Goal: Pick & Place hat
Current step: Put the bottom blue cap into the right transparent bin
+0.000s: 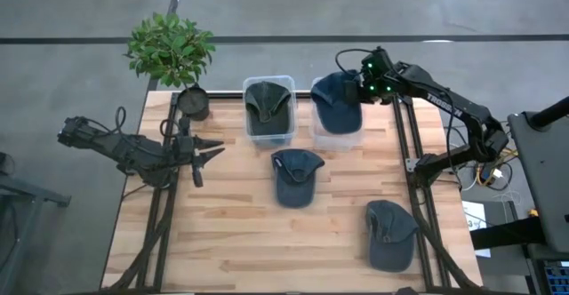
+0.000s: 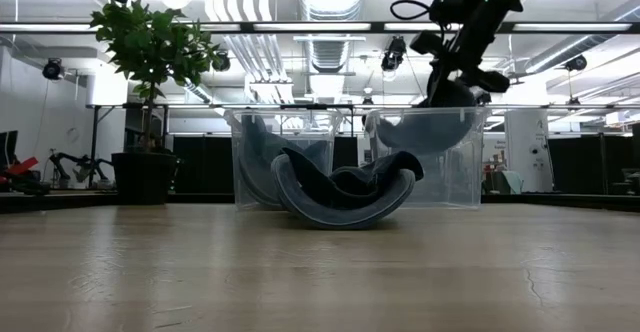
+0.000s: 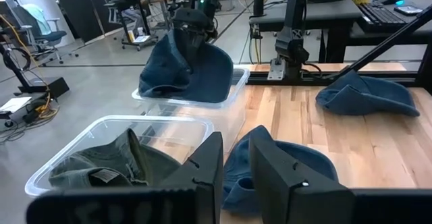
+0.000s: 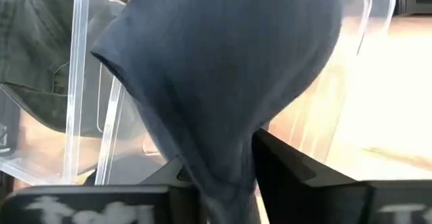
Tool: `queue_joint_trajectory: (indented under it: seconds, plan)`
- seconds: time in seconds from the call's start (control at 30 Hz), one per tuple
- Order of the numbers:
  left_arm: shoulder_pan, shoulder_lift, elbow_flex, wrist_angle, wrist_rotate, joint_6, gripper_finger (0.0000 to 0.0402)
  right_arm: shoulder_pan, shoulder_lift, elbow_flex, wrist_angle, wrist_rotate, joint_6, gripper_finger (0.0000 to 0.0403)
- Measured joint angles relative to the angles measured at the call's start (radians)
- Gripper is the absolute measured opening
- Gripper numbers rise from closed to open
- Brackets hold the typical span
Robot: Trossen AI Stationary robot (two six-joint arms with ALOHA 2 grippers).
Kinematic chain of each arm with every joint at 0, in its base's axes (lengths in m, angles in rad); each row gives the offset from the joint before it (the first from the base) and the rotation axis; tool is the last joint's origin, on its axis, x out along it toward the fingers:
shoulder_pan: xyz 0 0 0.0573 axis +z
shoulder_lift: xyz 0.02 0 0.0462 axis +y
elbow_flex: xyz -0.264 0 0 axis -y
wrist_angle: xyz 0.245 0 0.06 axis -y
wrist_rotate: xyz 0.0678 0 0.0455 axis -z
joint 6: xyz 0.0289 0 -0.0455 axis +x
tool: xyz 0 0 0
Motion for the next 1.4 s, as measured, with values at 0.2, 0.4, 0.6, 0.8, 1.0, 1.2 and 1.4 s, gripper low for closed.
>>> queue_joint_trajectory:
  seconds: [0.2, 0.4, 0.6, 0.8, 1.0, 1.2, 1.4]
  plan:
    - [0.000, 0.000, 0.000, -0.001, 0.000, 0.000, 0.0066, 0.000, 0.002, -0.001, -0.037, -0.002, 0.019, 0.0116]
    - [0.001, 0.000, 0.000, -0.010, -0.001, 0.001, 0.0066, 0.000, 0.002, -0.001, -0.100, -0.003, 0.023, 0.0126]
    - [0.001, 0.000, 0.000, -0.014, -0.001, 0.001, 0.0066, 0.000, 0.002, -0.001, -0.146, -0.004, 0.018, 0.0130]
    - [0.000, 0.000, 0.000, -0.023, -0.001, 0.000, 0.0066, 0.000, 0.000, 0.014, -0.146, -0.003, 0.010, 0.0123]
    - [0.000, 0.000, 0.000, -0.023, -0.001, 0.000, 0.0066, 0.001, -0.002, 0.055, -0.147, -0.002, -0.015, 0.0107]
    - [0.000, 0.000, 0.000, -0.023, -0.001, -0.002, 0.0066, 0.052, -0.013, 0.126, -0.203, -0.055, -0.119, 0.0085]
    - [0.000, 0.000, 0.000, -0.027, 0.017, -0.004, 0.0066, 0.232, -0.073, 0.202, -0.364, -0.109, -0.116, 0.0067]
